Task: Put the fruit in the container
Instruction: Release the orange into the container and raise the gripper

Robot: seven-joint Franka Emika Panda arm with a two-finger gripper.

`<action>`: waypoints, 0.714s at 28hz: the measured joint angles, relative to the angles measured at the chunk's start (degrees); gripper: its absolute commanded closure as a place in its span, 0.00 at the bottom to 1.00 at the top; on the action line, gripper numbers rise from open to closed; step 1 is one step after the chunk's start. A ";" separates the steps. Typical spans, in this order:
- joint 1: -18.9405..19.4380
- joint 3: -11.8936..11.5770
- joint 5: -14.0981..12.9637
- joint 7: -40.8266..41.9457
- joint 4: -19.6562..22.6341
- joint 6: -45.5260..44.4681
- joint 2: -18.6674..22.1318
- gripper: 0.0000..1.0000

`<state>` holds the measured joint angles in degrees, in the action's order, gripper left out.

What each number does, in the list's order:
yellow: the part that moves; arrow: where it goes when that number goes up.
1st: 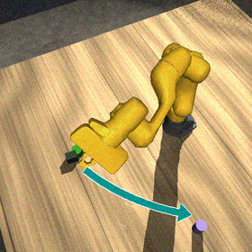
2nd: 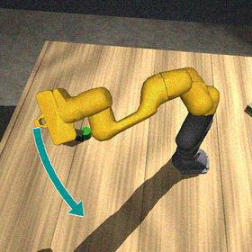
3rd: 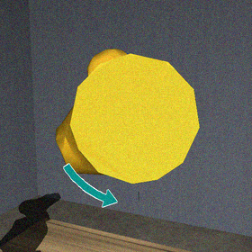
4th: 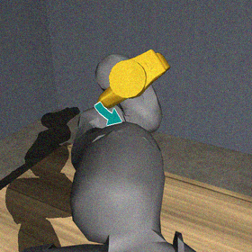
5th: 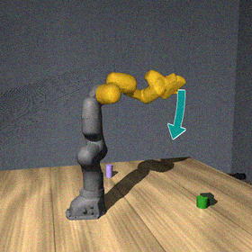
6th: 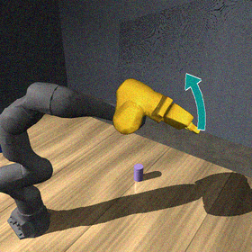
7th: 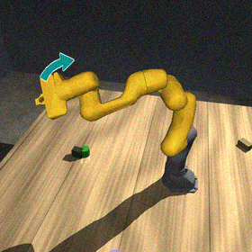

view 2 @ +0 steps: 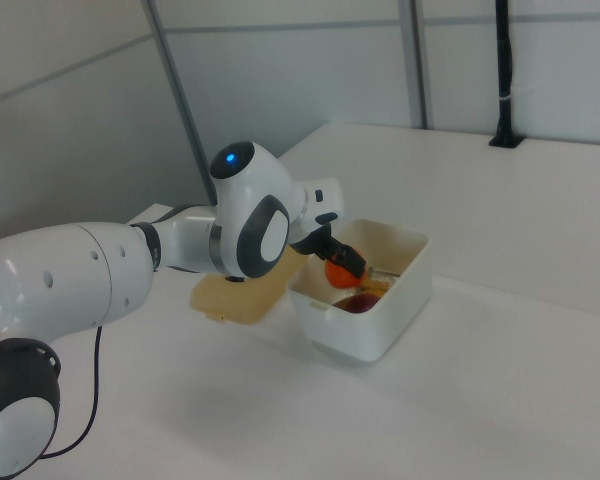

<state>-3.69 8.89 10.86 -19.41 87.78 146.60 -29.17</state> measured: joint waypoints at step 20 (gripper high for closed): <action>-0.10 -1.53 0.06 3.60 -1.56 -34.86 10.97 0.00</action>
<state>-3.79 7.35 10.92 -15.80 86.22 111.73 -18.20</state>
